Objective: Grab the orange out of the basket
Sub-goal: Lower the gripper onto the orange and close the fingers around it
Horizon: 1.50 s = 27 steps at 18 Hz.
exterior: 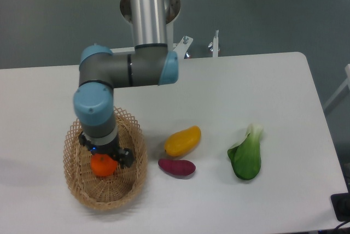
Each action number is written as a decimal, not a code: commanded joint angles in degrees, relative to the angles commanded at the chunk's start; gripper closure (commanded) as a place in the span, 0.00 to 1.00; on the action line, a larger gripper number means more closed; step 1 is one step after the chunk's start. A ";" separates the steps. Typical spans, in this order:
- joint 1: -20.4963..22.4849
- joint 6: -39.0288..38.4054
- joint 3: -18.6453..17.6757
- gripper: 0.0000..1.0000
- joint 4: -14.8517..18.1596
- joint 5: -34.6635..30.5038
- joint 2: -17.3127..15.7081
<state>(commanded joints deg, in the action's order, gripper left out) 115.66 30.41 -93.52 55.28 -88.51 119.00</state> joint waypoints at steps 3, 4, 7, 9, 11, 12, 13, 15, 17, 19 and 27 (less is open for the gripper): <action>-0.52 0.00 0.17 0.00 0.09 0.18 0.62; -0.70 0.00 0.44 0.00 0.09 0.18 1.05; -0.79 -0.09 0.62 0.00 0.00 0.09 1.85; -1.14 -0.09 0.79 0.00 -0.09 0.00 2.20; -1.23 0.35 0.79 0.00 -1.14 0.00 2.90; -1.23 0.44 0.88 0.00 -1.84 0.00 3.43; -1.23 0.61 0.97 0.00 -2.45 0.09 3.69; -1.23 0.61 1.06 0.21 -2.64 0.35 3.87; -1.23 0.61 1.23 0.37 -2.55 0.53 3.70; -1.23 0.70 1.41 0.41 -2.46 0.96 3.08; 1.84 0.79 2.64 0.40 -1.93 8.35 -0.26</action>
<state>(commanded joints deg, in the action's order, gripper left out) 117.51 31.20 -90.88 53.35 -80.16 118.74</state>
